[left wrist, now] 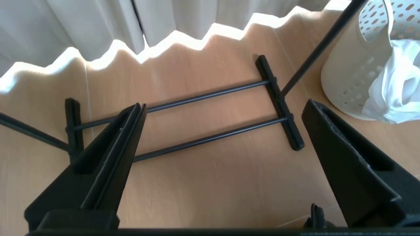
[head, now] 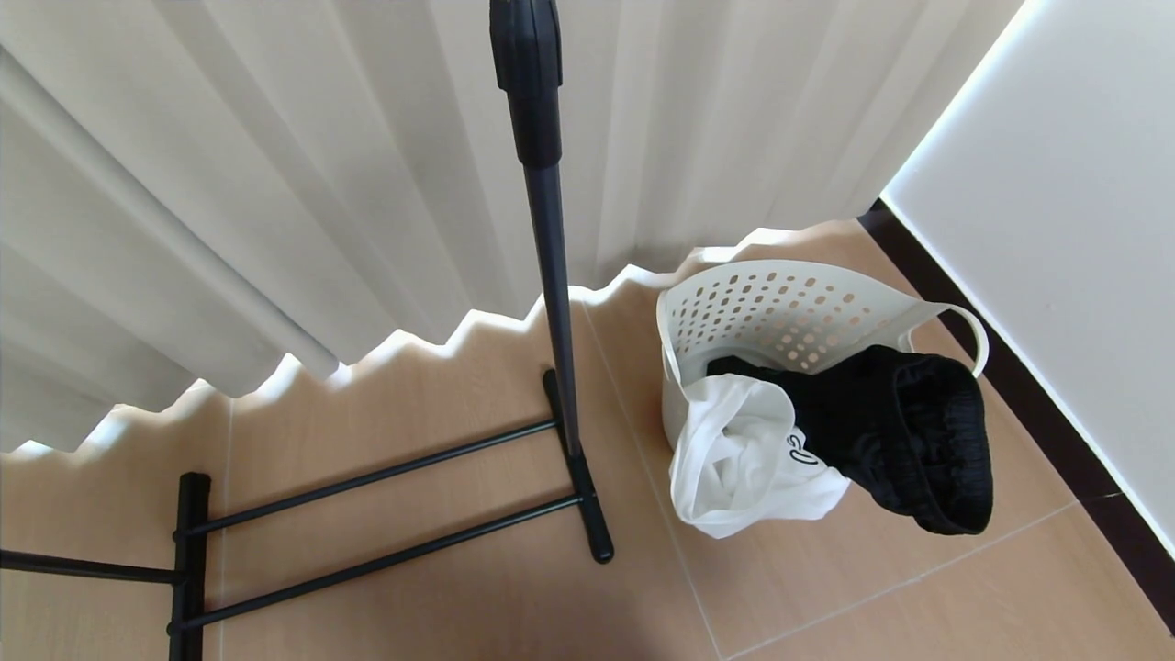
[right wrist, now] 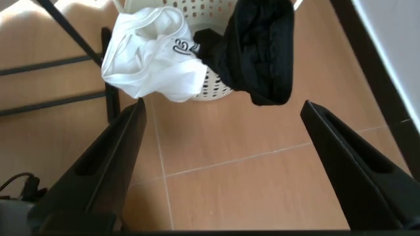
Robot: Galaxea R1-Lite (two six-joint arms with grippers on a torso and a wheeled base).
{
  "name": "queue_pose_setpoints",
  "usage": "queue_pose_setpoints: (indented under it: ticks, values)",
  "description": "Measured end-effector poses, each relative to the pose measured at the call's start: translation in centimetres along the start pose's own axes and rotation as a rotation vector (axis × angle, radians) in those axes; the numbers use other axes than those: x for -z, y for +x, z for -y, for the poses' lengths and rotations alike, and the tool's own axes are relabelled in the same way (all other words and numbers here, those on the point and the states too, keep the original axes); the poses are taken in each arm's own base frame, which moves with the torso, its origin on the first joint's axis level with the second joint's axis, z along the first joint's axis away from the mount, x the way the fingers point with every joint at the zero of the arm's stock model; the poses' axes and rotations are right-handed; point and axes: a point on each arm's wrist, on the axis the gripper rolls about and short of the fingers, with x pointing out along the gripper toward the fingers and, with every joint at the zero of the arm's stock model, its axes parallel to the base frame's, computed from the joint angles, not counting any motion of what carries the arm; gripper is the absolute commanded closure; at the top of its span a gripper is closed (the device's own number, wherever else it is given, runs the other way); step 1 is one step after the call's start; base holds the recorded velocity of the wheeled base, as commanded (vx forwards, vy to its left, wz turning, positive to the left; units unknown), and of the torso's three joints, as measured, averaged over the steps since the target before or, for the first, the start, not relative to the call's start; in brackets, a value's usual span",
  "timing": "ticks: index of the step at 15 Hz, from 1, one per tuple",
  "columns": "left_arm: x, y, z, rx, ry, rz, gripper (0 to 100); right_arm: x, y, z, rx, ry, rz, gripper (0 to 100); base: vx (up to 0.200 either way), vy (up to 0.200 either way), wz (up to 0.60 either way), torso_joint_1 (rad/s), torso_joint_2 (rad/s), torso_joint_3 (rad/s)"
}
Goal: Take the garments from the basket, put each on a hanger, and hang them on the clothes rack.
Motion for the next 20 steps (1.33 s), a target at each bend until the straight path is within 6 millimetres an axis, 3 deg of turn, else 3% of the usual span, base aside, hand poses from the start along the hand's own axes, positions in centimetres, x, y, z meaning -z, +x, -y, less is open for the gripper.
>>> queue_pose_setpoints:
  ticks: [2, 5, 8, 10, 15, 18, 20]
  values:
    - [0.0, 0.0, 0.0, 0.0, -0.001, 0.0, 0, -1.8, 1.2, 0.0, -0.041, -0.004, -0.081, 0, 0.0, 0.0, 0.0, 0.0, 0.0, 0.0]
    - [0.0, 0.0, 0.0, 0.0, -0.001, 0.0, 0, -5.5, 5.4, -0.3, -0.097, -0.092, -0.188, 0, 0.0, 0.0, 0.0, 0.0, 0.0, 0.0]
    - [0.0, 0.0, 0.0, 0.0, -0.001, 0.0, 0, -9.1, 12.1, -1.3, -0.185, -0.335, -0.267, 0, 0.0, 0.0, 0.0, 0.0, 0.0, 0.0]
    - [0.0, 0.0, 0.0, 0.0, -0.001, 0.0, 0, -10.7, 17.7, -2.5, -0.261, -0.573, -0.289, 0, 0.0, 0.0, 0.0, 0.0, 0.0, 0.0]
    - [0.0, 0.0, 0.0, 0.001, -0.001, 0.0, 0, -11.7, 29.7, -5.8, -0.253, -0.994, -0.309, 0, 0.0, 0.0, 0.0, 0.0, 0.0, 0.0]
    - [0.0, 0.0, 0.0, 0.001, -0.002, 0.0, 0, -10.9, 34.3, -7.9, -0.214, -1.077, -0.33, 0, 0.0, 0.0, 0.0, 0.0, 0.0, 0.0]
    - [0.0, 0.0, 0.0, 0.0, -0.003, 0.0, 0, -10.2, 36.3, -9.3, -0.188, -1.111, -0.343, 0, 0.0, 0.0, 0.0, 0.0, 0.0, 0.0]
